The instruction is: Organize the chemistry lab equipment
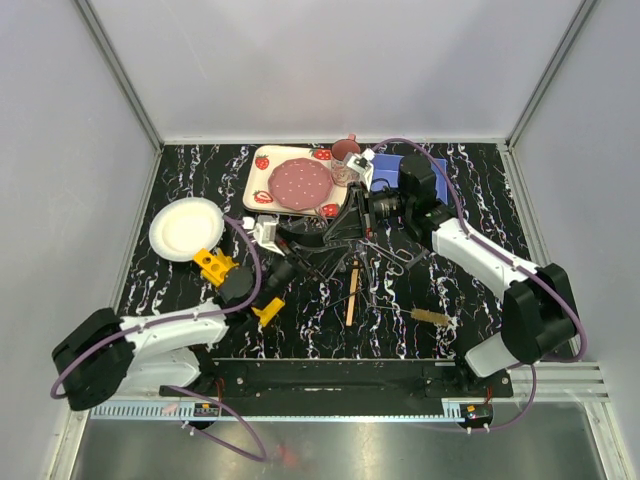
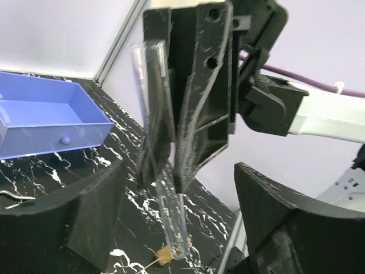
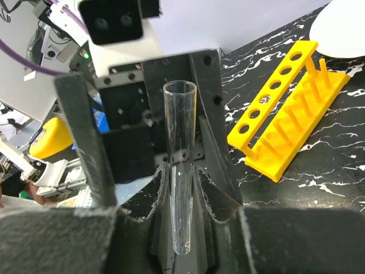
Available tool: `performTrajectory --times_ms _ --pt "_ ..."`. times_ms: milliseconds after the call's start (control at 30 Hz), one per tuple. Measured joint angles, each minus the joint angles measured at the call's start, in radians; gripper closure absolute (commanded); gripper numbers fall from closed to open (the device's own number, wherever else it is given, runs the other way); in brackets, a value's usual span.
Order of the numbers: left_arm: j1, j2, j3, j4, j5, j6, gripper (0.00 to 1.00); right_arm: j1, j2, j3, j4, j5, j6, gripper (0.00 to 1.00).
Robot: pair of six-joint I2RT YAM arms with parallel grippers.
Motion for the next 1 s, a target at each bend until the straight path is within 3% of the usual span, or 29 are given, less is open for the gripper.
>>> performTrajectory --times_ms 133,233,400,567,700,1000 --pt "0.0 -0.143 -0.002 -0.121 0.006 0.002 0.01 -0.005 -0.015 0.012 -0.093 0.002 -0.079 0.95" --pt "0.019 -0.302 -0.006 -0.26 0.008 -0.005 0.01 -0.006 -0.033 0.016 -0.196 0.005 -0.176 0.95" --pt "0.193 -0.48 0.024 -0.525 0.058 -0.07 0.01 -0.007 -0.047 0.017 -0.338 0.015 -0.315 0.94" --pt "0.31 -0.389 0.196 -0.775 0.192 -0.132 0.01 -0.007 -0.047 0.017 -0.419 0.023 -0.394 0.94" --pt "0.323 -0.243 0.311 -0.839 0.335 -0.166 0.01 -0.007 -0.048 0.017 -0.456 0.024 -0.432 0.93" --pt "0.323 -0.112 0.375 -0.908 0.491 -0.18 0.21 -0.007 -0.048 0.017 -0.482 0.03 -0.465 0.93"
